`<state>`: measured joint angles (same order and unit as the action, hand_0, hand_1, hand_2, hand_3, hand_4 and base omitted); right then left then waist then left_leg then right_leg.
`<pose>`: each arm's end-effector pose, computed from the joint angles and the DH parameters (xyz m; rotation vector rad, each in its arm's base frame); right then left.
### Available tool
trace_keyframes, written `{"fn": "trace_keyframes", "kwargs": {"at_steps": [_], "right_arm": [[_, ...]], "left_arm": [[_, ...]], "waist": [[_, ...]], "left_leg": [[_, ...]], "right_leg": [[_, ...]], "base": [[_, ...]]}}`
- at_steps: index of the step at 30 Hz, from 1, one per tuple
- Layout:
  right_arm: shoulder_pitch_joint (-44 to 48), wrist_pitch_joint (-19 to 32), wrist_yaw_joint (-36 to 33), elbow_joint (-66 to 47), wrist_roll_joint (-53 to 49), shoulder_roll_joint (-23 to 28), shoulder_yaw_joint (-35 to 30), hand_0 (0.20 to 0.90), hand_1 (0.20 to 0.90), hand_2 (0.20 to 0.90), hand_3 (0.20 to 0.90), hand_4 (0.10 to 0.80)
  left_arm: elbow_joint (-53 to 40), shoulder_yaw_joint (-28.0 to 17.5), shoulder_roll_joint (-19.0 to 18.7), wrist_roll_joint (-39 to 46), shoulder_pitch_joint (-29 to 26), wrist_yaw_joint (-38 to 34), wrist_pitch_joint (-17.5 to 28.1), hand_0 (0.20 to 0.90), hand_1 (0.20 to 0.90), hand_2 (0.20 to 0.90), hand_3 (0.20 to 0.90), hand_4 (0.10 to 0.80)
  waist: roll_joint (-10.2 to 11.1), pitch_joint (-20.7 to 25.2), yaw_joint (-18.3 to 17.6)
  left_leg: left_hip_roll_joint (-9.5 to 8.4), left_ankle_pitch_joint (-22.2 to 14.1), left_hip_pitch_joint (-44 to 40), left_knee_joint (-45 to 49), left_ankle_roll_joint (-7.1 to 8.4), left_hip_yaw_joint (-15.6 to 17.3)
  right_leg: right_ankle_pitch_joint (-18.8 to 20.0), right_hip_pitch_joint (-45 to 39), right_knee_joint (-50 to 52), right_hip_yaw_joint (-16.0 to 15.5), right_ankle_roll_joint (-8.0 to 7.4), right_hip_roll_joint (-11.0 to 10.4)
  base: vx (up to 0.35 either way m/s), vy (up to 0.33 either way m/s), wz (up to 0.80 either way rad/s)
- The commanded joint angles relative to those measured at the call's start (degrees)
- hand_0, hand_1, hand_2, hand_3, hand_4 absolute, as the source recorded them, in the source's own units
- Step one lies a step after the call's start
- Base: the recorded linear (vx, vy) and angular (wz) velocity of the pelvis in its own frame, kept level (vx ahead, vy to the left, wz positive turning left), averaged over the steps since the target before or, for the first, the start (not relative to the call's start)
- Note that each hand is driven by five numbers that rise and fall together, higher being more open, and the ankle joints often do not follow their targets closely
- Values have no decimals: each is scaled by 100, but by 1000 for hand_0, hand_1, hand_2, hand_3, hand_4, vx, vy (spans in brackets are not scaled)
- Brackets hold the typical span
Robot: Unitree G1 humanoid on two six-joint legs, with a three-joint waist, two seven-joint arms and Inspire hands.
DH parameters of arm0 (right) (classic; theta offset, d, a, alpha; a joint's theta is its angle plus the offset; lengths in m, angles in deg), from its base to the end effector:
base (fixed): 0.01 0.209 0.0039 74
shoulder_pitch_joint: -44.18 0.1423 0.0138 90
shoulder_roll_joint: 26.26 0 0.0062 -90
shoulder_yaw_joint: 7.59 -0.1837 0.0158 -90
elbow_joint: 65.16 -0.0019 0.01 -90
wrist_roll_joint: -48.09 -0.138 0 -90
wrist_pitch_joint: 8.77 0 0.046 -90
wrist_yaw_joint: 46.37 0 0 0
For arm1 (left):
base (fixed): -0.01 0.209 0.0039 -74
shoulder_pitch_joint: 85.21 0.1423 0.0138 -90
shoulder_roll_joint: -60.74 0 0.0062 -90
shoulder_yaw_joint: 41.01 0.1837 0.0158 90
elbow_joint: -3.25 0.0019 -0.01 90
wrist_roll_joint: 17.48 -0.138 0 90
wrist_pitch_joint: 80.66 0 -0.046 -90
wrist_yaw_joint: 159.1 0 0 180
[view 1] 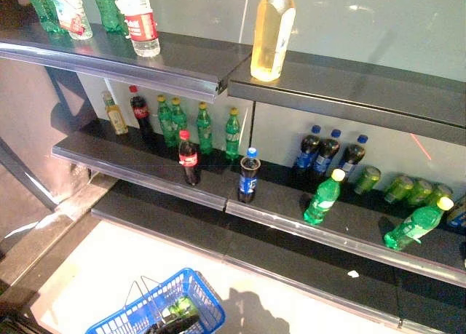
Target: Pick up the drink and place into the basket.
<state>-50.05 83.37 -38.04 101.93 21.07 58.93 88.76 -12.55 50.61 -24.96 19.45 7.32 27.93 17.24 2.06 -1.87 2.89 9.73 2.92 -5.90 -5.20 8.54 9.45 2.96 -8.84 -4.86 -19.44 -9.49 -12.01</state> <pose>0.0246 -0.2155 -0.1248 0.2483 1.3145 -0.2559 0.0485 0.2245 -0.1194 -0.3794 1.0772 0.4413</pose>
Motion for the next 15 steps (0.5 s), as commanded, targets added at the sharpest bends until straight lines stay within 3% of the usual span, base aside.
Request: {"fn": "trace_keyframes", "kwargs": {"at_steps": [1, 15], "right_arm": [[260, 54, 46, 219, 100, 15, 33, 900, 900, 900, 900, 800], [294, -266, -220, 264, 390, 39, 108, 900, 900, 900, 900, 800]], "left_arm": [[73, 199, 135, -308, -331, 204, 314, 300, 300, 300, 200, 100], [74, 170, 106, -291, -347, 223, 322, 300, 300, 300, 200, 100]], "waist": [[-142, -170, 152], [-136, -188, 208]], "left_leg": [[195, -23, 52, 20, -98, -73], [179, -18, 73, 20, -97, -118]], "right_leg": [[-36, 137, 373, 190, -31, -264], [-34, 114, 356, 155, -29, -259]], "base": [[0, 0, 0], [1, -1, 1]]}}
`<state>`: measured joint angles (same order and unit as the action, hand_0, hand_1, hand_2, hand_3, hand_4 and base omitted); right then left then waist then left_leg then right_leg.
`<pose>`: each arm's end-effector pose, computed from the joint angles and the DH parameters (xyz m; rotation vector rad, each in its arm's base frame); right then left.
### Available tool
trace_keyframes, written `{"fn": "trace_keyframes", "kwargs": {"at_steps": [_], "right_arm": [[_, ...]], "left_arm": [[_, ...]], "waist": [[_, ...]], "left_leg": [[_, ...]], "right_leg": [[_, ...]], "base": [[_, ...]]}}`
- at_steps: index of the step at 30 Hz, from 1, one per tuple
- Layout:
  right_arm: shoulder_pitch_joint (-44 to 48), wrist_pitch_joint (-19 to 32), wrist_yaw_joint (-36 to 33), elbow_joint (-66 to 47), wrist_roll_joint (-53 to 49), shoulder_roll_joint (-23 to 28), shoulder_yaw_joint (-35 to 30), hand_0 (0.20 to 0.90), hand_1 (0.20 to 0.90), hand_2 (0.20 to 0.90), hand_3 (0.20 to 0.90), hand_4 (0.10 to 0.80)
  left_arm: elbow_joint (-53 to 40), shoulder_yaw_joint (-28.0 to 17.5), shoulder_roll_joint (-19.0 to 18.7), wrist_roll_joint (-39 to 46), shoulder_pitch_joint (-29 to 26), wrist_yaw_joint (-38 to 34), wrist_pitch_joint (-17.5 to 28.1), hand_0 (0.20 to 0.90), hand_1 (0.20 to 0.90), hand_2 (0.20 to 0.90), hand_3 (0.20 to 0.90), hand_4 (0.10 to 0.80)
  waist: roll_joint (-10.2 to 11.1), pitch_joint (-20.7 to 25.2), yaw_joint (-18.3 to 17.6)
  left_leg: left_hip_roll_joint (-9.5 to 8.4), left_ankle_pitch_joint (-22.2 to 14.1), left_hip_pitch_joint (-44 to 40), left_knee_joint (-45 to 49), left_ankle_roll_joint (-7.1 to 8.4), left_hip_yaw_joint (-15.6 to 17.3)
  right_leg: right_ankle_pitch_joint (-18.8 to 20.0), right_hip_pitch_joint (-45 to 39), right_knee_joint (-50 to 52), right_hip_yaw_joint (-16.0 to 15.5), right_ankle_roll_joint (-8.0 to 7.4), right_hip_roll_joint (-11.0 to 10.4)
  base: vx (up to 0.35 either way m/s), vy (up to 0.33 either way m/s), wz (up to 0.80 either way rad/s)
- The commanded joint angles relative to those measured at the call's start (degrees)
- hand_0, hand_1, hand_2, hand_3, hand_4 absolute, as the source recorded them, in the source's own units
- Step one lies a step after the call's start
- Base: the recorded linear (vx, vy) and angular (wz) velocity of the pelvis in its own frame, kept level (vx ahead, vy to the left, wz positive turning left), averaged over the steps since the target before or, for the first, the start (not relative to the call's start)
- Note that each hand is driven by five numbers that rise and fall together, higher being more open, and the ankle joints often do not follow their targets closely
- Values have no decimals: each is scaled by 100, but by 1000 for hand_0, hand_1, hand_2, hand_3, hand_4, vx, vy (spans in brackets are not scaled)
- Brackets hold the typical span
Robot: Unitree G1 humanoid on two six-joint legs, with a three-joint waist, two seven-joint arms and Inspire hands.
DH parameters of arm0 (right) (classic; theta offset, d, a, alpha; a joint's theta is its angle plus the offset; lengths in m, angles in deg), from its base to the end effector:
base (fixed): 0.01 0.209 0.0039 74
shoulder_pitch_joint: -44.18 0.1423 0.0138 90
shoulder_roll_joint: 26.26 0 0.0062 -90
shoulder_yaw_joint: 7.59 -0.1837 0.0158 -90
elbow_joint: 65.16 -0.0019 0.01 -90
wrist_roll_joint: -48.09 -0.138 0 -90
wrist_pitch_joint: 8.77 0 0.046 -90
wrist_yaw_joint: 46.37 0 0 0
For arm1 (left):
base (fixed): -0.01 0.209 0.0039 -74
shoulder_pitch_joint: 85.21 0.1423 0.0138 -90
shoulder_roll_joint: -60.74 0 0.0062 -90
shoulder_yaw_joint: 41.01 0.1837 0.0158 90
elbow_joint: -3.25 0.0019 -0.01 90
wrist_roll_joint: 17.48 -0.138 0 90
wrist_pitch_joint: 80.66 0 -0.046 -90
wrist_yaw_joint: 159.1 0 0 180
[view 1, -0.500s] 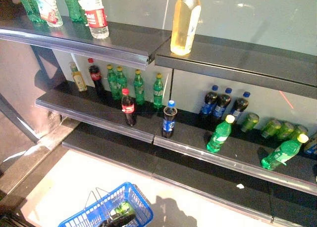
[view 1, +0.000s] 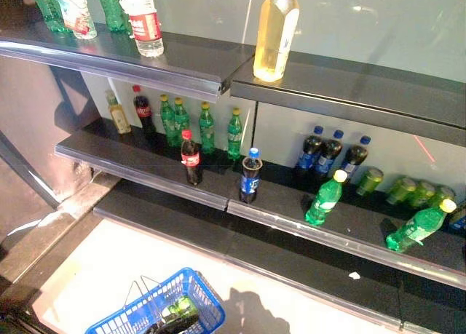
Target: Pick up the drink and place into the basket.
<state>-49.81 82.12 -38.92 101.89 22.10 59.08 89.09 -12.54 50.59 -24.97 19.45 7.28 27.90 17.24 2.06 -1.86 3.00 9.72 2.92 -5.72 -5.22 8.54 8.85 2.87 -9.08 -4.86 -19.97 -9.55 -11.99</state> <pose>0.0254 -0.2158 -0.1248 0.2236 1.3388 -0.2513 0.0487 0.2246 -0.1193 -0.3791 1.0767 0.4419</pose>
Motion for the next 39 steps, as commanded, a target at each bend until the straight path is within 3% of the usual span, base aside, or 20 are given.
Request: {"fn": "trace_keyframes", "kwargs": {"at_steps": [1, 10, 13, 20, 26, 32, 39], "right_arm": [[279, -158, -133, 264, 299, 26, 81, 900, 900, 900, 900, 800], [312, -433, -517, 300, 631, 27, 137, 900, 900, 900, 900, 800], [374, -150, -989, 268, 1164, 87, 271, 900, 900, 900, 900, 800], [621, 303, -1471, -511, 1151, 189, 568, 900, 900, 900, 900, 800], [661, 332, -1573, -2061, 1303, 373, 967, 900, 900, 900, 900, 800], [472, -268, -1499, -4714, 1523, 738, 1370, 900, 900, 900, 900, 800], [385, -88, -1003, -6534, 1492, 1169, 1347, 900, 900, 900, 900, 800]], "left_arm": [[70, 175, 104, -297, -347, 228, 317, 300, 300, 300, 200, 100], [92, 196, 114, -327, -383, 199, 281, 300, 300, 300, 200, 100], [52, 245, 106, -315, -394, 173, 236, 300, 300, 300, 200, 100], [-89, 340, 29, -363, -388, 133, 143, 300, 300, 300, 200, 100], [-347, 379, -43, -404, -257, 107, 68, 300, 300, 300, 200, 100], [-605, 290, -113, -493, -101, 86, 16, 300, 300, 300, 200, 100], [-606, 206, -124, -448, 47, 135, 69, 300, 300, 300, 200, 100]], "waist": [[-135, -192, 200], [-127, -186, 205], [-118, -191, 248], [-58, -209, 330], [12, -234, 392], [115, -263, 370], [125, -243, 266]], "left_leg": [[182, -18, 54, 22, -94, -58], [176, -26, 57, 22, -98, -71], [173, -24, 51, 22, -97, -102], [168, -15, 53, 22, -92, -153], [169, 2, 92, 22, -102, -203], [148, 1, 130, 22, -96, -257], [167, 0, 131, 22, -79, -215]], "right_leg": [[-26, 133, 355, 204, -23, -262], [-28, 141, 355, 210, -21, -266], [-22, 120, 348, 193, -27, -271], [-1, 102, 344, 194, -30, -263], [31, 99, 314, 168, -34, -263], [64, 120, 302, 126, -54, -269], [63, 163, 289, 184, -61, -265]], "base": [[0, 0, 0], [0, 0, 0], [0, 0, 0], [-2, -5, 0], [-4, -11, 2], [-11, -35, 15], [9, 0, 13]]}}
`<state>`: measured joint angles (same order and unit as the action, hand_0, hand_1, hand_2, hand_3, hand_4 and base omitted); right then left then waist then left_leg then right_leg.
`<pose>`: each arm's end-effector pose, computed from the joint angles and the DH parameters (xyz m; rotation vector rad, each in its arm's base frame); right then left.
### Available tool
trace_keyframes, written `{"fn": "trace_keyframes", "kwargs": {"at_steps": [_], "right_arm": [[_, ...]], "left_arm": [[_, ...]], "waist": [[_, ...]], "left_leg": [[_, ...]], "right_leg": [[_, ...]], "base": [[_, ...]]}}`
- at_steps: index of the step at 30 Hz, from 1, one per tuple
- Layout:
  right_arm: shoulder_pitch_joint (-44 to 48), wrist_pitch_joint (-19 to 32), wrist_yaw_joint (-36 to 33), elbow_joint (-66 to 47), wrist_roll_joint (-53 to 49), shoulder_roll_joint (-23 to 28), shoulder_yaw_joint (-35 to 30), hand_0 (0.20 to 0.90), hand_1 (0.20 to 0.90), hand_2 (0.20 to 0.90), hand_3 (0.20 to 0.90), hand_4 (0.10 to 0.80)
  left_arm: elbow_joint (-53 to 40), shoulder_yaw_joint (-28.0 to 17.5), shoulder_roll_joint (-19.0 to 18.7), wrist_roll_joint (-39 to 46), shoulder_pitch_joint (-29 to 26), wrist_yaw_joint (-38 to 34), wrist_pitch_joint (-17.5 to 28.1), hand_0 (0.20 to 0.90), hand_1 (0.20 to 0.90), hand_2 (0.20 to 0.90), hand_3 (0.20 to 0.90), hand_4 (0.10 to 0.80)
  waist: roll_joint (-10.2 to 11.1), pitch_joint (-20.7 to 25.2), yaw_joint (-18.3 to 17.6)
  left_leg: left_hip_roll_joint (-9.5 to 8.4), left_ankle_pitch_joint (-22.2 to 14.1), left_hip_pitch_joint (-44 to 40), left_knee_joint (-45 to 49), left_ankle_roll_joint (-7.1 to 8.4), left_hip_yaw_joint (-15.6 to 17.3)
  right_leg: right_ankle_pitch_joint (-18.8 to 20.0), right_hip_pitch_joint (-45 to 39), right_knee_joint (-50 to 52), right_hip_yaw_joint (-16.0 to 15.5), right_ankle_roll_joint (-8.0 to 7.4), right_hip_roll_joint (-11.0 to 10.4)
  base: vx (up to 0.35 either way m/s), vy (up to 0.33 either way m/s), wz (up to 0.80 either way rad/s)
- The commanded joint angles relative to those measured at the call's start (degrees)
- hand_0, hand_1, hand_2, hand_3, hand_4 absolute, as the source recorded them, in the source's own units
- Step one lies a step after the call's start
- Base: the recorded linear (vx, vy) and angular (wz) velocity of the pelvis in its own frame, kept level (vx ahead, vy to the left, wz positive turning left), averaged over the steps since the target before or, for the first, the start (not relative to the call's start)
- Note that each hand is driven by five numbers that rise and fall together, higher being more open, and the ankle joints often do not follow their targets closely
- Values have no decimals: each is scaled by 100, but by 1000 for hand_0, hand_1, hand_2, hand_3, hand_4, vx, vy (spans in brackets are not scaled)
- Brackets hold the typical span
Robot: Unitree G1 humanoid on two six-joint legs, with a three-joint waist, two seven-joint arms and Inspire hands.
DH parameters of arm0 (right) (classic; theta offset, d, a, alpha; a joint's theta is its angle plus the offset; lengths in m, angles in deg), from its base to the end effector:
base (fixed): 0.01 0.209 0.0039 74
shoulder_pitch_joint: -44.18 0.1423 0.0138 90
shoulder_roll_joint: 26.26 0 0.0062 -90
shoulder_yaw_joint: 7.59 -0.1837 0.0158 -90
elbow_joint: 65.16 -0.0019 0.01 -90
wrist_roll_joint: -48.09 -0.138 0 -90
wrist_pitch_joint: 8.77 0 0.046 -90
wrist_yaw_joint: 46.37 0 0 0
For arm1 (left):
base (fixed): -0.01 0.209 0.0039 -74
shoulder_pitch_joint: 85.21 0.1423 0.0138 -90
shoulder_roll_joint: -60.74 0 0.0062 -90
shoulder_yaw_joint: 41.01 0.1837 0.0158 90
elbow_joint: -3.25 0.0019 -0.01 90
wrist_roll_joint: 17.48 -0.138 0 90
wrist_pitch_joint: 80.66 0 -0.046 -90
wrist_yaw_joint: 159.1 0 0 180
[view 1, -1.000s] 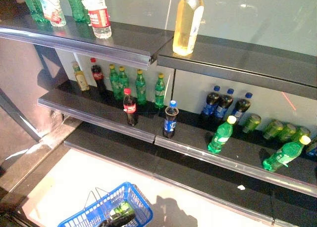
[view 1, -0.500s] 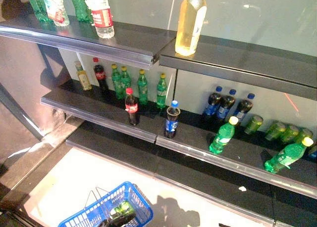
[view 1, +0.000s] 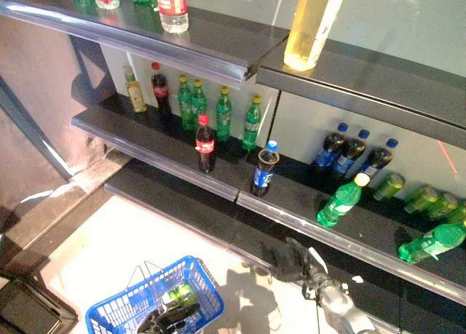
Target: Pick up the drink and place into the basket.
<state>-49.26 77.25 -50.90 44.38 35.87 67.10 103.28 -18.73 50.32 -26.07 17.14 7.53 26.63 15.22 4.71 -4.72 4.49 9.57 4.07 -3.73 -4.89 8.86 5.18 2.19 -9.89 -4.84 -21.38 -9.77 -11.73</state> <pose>0.1602 -0.1735 -0.0369 -0.2039 0.5423 0.1630 0.0651 0.2292 -0.1138 -0.3415 1.0243 0.4029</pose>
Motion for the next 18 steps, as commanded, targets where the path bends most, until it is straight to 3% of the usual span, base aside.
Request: {"fn": "trace_keyframes", "kwargs": {"at_steps": [1, 9, 18], "right_arm": [[330, 461, 238, -1008, 130, 412, -103, 900, 900, 900, 900, 800], [559, 869, 225, -2442, -236, 721, -615, 900, 900, 900, 900, 800], [825, 1328, -696, -3100, -583, 713, -932, 900, 900, 900, 900, 800]], "left_arm": [[27, 216, -3, -216, 39, 270, 288, 300, 300, 300, 200, 100], [18, 193, 140, -171, 256, 291, 419, 300, 300, 300, 200, 100], [-39, 289, 275, -100, 416, 226, 514, 300, 300, 300, 200, 100]], "waist": [[-146, 48, 104], [-197, 58, 70], [-299, -39, 113]], "left_leg": [[192, -116, -70, -11, -105, 164], [235, -117, -79, -11, -88, 215], [238, -115, -78, 59, -110, 262]], "right_leg": [[124, 259, 297, 333, -41, -297], [127, 331, 286, 362, -56, -329], [113, 460, 374, 349, -38, -403]], "base": [[0, 0, 0], [30, 29, -1], [37, 39, -5]]}}
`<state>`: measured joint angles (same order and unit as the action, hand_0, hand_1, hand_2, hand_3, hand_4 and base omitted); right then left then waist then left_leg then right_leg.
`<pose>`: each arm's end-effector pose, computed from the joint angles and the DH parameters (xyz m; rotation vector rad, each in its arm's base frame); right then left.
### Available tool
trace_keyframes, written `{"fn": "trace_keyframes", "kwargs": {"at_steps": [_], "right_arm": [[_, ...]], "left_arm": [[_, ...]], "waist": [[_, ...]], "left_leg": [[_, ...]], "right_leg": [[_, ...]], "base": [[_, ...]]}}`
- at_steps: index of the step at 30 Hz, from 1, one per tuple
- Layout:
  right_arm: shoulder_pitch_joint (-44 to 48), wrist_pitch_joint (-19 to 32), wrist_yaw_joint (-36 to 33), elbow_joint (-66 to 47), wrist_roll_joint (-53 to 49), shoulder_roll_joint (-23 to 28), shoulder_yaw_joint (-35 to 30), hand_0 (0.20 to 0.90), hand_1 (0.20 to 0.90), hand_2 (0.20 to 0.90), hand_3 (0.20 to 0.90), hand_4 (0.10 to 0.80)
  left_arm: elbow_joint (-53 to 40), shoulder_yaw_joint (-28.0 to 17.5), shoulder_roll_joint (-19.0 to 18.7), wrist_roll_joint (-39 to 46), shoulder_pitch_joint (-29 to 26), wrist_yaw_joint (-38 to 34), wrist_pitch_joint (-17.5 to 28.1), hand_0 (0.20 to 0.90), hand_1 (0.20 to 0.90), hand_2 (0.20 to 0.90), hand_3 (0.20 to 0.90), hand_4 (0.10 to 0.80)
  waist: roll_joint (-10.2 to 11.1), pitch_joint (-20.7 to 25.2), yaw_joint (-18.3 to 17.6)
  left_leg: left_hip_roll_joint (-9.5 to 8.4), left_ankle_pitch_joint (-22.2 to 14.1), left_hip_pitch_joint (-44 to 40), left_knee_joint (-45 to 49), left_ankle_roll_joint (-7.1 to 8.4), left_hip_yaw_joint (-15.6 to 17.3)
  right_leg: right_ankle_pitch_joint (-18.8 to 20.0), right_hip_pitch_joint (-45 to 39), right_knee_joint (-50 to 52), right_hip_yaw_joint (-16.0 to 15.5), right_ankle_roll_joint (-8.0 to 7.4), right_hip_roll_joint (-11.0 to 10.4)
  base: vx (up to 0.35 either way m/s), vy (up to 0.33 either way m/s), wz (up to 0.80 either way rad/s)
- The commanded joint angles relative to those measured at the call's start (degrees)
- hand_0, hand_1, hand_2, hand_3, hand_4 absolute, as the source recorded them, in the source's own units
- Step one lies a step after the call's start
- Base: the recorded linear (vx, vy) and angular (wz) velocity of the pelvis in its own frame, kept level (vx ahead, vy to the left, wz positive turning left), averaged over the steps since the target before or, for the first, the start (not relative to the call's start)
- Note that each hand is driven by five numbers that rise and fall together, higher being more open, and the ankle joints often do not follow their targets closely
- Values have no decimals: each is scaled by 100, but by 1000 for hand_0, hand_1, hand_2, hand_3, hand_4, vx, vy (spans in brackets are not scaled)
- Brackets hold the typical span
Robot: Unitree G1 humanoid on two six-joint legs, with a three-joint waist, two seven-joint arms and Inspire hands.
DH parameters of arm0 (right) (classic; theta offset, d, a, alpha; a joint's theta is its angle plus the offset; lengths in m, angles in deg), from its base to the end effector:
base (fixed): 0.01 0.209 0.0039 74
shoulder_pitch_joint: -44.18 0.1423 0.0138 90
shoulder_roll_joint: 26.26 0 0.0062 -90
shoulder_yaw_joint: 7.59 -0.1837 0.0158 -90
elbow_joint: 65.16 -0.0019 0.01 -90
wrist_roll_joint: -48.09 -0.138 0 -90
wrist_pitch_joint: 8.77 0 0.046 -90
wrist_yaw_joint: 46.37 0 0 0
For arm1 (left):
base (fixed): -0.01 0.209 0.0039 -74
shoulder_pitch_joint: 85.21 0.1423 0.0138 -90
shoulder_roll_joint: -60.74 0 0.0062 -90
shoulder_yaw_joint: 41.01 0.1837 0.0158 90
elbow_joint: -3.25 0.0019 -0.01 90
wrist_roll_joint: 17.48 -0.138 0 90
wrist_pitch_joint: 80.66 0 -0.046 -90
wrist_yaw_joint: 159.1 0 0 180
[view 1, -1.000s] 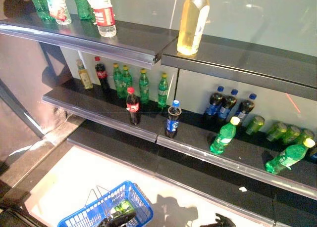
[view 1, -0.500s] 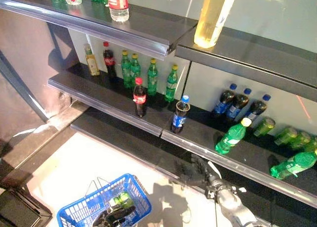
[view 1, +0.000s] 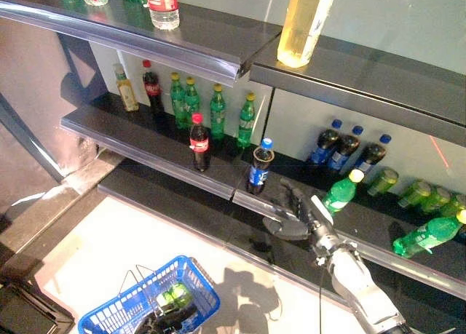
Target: Pick up the drink and place into the basket.
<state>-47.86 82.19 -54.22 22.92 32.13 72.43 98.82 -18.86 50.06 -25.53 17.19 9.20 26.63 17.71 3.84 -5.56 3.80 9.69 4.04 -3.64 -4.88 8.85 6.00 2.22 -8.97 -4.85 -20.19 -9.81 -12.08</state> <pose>0.1889 -0.1766 0.0386 -0.1443 0.0764 0.1377 0.0561 0.2277 -0.1150 -0.3385 1.0072 0.4189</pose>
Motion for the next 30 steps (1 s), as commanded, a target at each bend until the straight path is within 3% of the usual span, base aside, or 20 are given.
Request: {"fn": "trace_keyframes", "kwargs": {"at_steps": [1, 5, 10, 17, 22, 30], "right_arm": [[717, 882, -430, -1050, -254, 191, -505, 900, 900, 900, 900, 800], [802, 1088, -745, -1281, -353, 307, -619, 900, 900, 900, 900, 800], [1027, 942, -1423, -1311, -471, 375, -583, 900, 900, 900, 900, 800], [2126, 1182, -2171, -833, -145, 215, -395, 900, 900, 900, 900, 800], [2607, 1124, -2976, -682, 293, 166, -329, 900, 900, 900, 900, 800], [3430, 945, -3560, -426, 523, 240, -318, 900, 900, 900, 900, 800]], "left_arm": [[-50, 317, 228, -67, 259, 222, 270, 300, 300, 300, 200, 100], [-144, 336, 234, -40, 271, 196, 207, 300, 300, 300, 200, 100], [-257, 546, 226, -94, 325, 181, 187, 300, 300, 300, 200, 100], [-622, 1064, 180, 401, -301, 35, 143, 300, 300, 300, 200, 100], [-845, 1268, 165, 587, -423, -36, 214, 300, 300, 300, 200, 100], [-1057, 1484, 134, 691, -514, 38, 295, 300, 300, 300, 200, 100]], "waist": [[-222, 17, 190], [-261, -58, 202], [-313, -109, 234], [-426, -934, 217], [-490, -1437, 256], [-652, -2046, 360]], "left_leg": [[215, -120, -77, 90, -115, 177], [154, -168, -30, 175, -138, 139], [116, -232, 6, 310, -151, 118], [-67, -362, 935, 1291, -234, -225], [-175, -441, 1356, 1717, -289, -336], [-385, -517, 1956, 2247, -380, -431]], "right_leg": [[106, 396, 404, 240, -26, -377], [120, 470, 458, 263, -33, -423], [108, 519, 540, 238, -64, -516], [-186, 1386, 1651, 433, 114, -630], [-282, 1808, 2146, 526, 174, -753], [-354, 2444, 2740, 641, 246, -916]], "base": [[1, 43, -2], [6, 23, 0], [59, 34, 3], [-147, 66, 6], [-62, 67, 15], [-47, 67, -1]]}}
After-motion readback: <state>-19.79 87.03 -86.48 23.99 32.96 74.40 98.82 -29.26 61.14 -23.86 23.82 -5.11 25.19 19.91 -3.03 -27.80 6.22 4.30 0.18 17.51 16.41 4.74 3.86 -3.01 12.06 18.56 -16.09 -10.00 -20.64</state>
